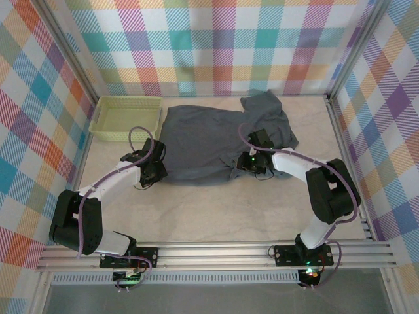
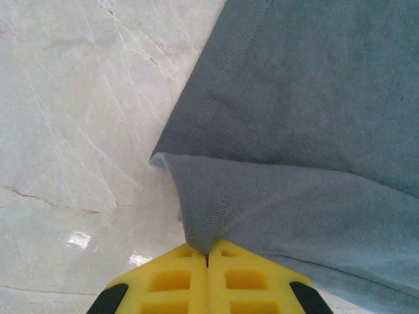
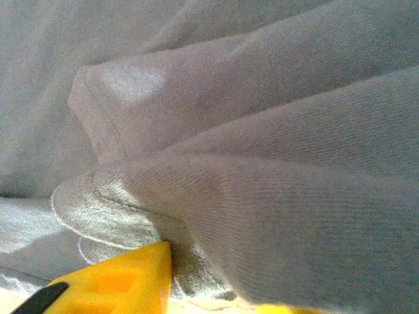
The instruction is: Fold the inside-out t-shirt
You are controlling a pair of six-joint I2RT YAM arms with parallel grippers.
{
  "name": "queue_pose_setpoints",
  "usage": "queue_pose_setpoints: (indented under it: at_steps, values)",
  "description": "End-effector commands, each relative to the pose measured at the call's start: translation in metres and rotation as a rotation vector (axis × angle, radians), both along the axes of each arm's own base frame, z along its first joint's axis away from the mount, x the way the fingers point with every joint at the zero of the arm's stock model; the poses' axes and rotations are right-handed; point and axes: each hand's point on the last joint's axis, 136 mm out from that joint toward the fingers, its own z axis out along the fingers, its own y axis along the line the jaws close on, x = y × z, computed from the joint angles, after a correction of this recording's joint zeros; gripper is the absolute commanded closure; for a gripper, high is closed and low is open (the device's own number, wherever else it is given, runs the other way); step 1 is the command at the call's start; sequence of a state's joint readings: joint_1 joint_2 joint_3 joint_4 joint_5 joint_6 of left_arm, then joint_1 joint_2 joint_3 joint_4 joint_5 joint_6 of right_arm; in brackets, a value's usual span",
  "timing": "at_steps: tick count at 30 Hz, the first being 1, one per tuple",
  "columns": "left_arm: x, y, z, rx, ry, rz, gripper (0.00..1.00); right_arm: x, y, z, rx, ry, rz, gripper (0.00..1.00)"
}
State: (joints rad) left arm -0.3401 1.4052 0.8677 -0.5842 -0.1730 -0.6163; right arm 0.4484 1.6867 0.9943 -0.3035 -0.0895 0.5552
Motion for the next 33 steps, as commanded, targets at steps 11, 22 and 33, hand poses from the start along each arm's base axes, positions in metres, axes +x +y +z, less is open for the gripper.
queue_pose_setpoints:
  at_steps: [11, 22, 33]
  values:
    - [-0.002, 0.001, 0.010, 0.004, -0.025, 0.009, 1.00, -0.068, -0.073, 0.074, -0.164, -0.056, -0.151, 0.93]
    - [-0.017, 0.009, 0.014, -0.007, -0.073, 0.043, 1.00, -0.158, -0.168, 0.136, -0.271, -0.159, -0.448, 1.00]
    - [-0.063, 0.027, 0.005, -0.077, -0.139, 0.143, 1.00, -0.221, -0.224, 0.180, -0.114, -0.318, -0.763, 1.00]
